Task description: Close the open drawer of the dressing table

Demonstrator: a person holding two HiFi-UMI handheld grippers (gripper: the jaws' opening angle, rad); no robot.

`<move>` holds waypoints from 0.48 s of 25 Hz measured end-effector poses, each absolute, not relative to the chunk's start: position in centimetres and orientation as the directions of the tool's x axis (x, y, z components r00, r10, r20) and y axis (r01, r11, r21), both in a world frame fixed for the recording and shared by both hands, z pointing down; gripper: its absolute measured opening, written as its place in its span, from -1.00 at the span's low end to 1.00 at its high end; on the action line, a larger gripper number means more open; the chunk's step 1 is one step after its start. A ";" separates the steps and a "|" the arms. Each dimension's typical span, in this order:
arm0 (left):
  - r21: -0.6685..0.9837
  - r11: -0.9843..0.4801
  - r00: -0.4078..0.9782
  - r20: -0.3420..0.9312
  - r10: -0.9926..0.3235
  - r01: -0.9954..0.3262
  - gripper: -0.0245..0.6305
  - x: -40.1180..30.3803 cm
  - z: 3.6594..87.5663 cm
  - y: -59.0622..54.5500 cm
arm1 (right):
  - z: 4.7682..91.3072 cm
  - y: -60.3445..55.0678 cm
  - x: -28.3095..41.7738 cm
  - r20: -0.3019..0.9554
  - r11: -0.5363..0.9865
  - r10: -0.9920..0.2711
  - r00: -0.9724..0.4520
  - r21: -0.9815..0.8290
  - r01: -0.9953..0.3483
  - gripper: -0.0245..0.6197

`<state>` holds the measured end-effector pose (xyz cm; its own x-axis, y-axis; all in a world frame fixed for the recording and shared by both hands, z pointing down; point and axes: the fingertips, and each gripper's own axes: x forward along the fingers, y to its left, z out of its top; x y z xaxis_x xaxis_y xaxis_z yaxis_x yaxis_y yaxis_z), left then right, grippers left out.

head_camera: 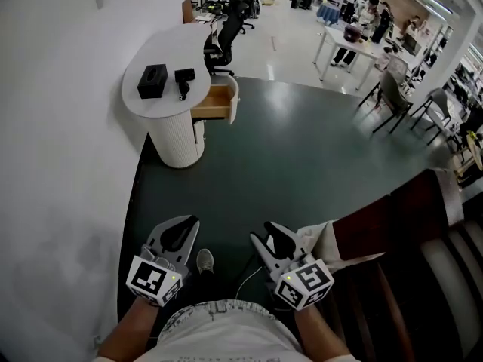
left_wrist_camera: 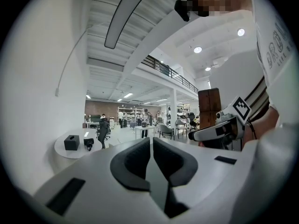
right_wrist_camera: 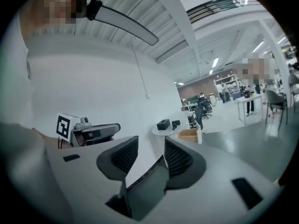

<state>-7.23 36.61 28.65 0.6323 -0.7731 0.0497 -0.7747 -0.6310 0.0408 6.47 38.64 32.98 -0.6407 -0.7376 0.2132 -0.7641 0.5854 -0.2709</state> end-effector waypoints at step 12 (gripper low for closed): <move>0.068 -0.662 0.665 0.077 -0.743 -0.747 -0.81 -12.5 29.4 23.6 | 33.5 26.2 0.8 0.254 0.546 -0.750 -0.611 -0.283 -0.788 -0.36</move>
<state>-12.54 23.58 29.41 0.6653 -0.7426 0.0768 -0.7466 -0.6619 0.0679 0.84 26.19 33.45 -0.6108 -0.7501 0.2537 -0.7884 0.5463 -0.2828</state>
